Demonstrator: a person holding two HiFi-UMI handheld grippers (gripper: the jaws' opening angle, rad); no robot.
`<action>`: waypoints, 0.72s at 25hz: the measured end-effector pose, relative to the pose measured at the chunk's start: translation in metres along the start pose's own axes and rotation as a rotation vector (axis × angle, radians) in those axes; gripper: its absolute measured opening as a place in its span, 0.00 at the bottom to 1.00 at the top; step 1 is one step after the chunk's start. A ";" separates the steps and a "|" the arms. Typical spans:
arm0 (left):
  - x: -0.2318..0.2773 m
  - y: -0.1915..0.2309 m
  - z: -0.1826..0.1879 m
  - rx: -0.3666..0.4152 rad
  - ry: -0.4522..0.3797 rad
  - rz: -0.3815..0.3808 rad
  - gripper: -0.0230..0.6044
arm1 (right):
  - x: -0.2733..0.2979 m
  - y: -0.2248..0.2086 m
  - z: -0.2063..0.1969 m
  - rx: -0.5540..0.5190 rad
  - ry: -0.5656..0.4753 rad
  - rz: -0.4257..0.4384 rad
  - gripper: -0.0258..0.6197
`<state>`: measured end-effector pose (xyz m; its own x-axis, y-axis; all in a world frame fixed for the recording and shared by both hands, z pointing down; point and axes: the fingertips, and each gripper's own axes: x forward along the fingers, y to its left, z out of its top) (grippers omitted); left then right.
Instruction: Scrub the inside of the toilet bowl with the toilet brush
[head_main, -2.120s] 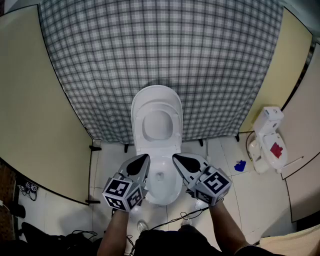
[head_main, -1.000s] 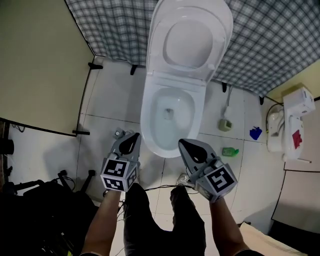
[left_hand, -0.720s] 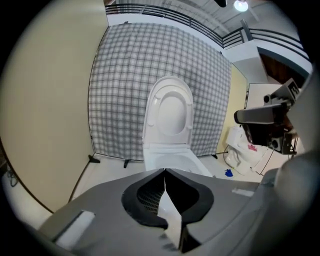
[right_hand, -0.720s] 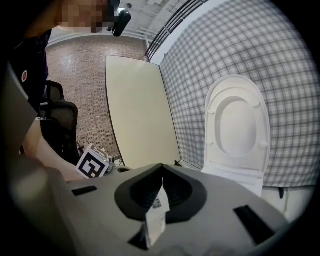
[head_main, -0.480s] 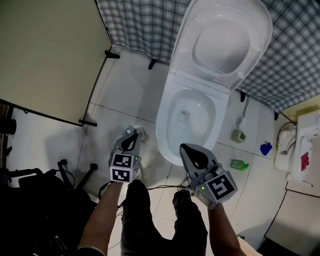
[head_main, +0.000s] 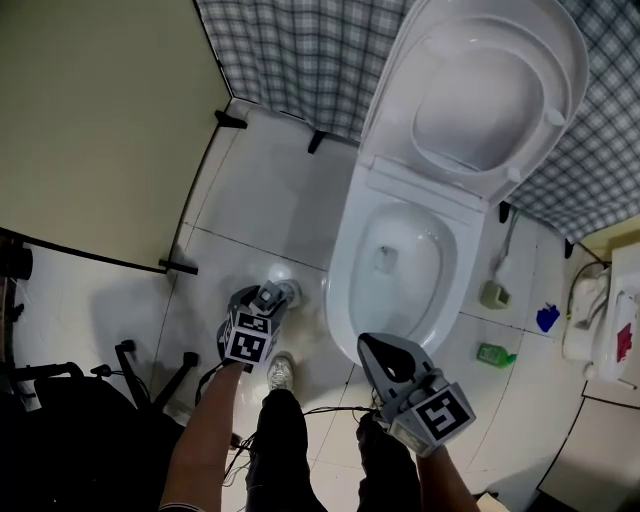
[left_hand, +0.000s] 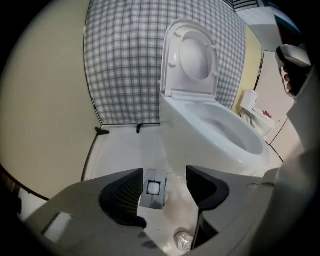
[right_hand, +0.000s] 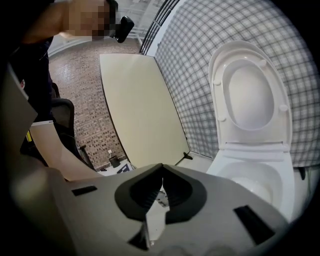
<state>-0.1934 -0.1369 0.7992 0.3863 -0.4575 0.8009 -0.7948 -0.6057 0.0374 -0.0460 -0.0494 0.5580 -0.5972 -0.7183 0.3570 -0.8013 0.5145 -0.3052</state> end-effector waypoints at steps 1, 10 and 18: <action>0.006 0.001 -0.005 0.020 0.025 -0.010 0.49 | 0.000 -0.001 -0.004 0.004 0.005 -0.003 0.04; 0.058 0.011 -0.043 0.118 0.205 -0.026 0.54 | 0.011 -0.009 -0.020 0.028 0.021 -0.015 0.04; 0.085 0.012 -0.057 0.177 0.283 -0.048 0.36 | 0.013 -0.019 -0.037 0.046 0.053 -0.032 0.04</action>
<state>-0.1967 -0.1452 0.9016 0.2558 -0.2419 0.9360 -0.6756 -0.7372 -0.0059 -0.0401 -0.0511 0.6006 -0.5733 -0.7074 0.4135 -0.8183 0.4688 -0.3326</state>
